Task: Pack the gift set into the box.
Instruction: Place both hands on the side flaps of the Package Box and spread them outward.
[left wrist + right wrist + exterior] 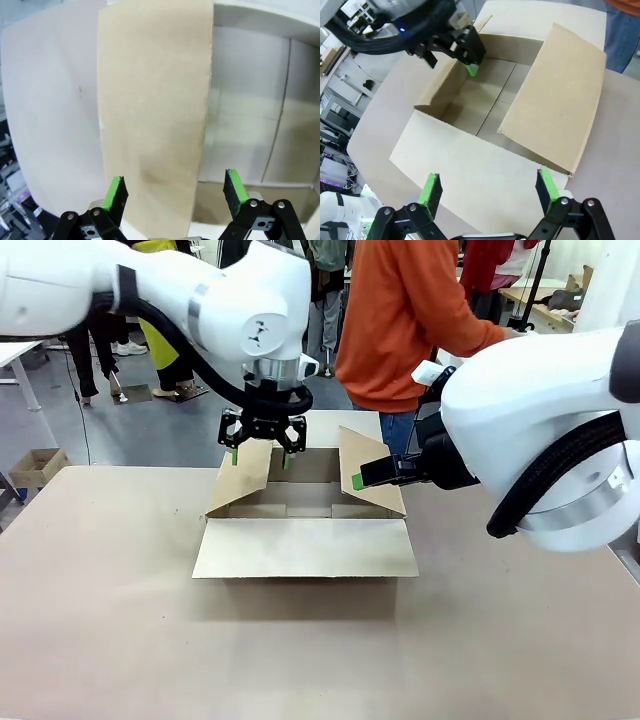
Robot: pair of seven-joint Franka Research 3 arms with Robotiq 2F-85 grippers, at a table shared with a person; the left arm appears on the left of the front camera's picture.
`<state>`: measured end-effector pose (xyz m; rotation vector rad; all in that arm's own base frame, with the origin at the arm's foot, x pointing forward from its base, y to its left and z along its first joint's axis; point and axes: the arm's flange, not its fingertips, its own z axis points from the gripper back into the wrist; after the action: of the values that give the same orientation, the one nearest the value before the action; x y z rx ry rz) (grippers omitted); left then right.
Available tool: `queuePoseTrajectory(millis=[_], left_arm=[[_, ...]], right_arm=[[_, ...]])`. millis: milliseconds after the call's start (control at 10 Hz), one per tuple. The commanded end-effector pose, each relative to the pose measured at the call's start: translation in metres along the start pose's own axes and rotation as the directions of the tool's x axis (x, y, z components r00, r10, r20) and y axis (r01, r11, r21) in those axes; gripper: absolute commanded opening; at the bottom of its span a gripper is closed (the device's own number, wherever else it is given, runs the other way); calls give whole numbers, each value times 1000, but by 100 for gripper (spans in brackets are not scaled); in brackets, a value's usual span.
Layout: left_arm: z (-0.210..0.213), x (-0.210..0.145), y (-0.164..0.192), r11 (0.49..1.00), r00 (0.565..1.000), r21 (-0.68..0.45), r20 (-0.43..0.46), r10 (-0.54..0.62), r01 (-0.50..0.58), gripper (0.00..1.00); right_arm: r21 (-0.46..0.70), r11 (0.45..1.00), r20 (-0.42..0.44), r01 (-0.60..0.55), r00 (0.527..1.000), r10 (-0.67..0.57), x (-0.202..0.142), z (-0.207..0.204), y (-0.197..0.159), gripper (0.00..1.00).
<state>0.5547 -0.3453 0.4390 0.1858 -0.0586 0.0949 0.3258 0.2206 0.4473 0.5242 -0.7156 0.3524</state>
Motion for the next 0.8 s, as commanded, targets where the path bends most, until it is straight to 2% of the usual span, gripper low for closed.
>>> queuePoseTrajectory(millis=[0,300,500,700], left_arm=[[0,14,-5,998,998,47,-34,48,-46,100],[4,10,19,995,995,46,-44,85,-83,100],[7,7,39,991,997,124,-64,51,-42,100],[25,6,68,995,996,56,-31,85,-83,100]], right_arm=[[5,1000,0,19,1000,-19,4,4,0,100],[5,1000,0,19,1000,-19,4,4,0,100],[5,1000,0,19,1000,-19,4,4,0,100],[5,1000,0,19,1000,-19,4,4,0,100]])
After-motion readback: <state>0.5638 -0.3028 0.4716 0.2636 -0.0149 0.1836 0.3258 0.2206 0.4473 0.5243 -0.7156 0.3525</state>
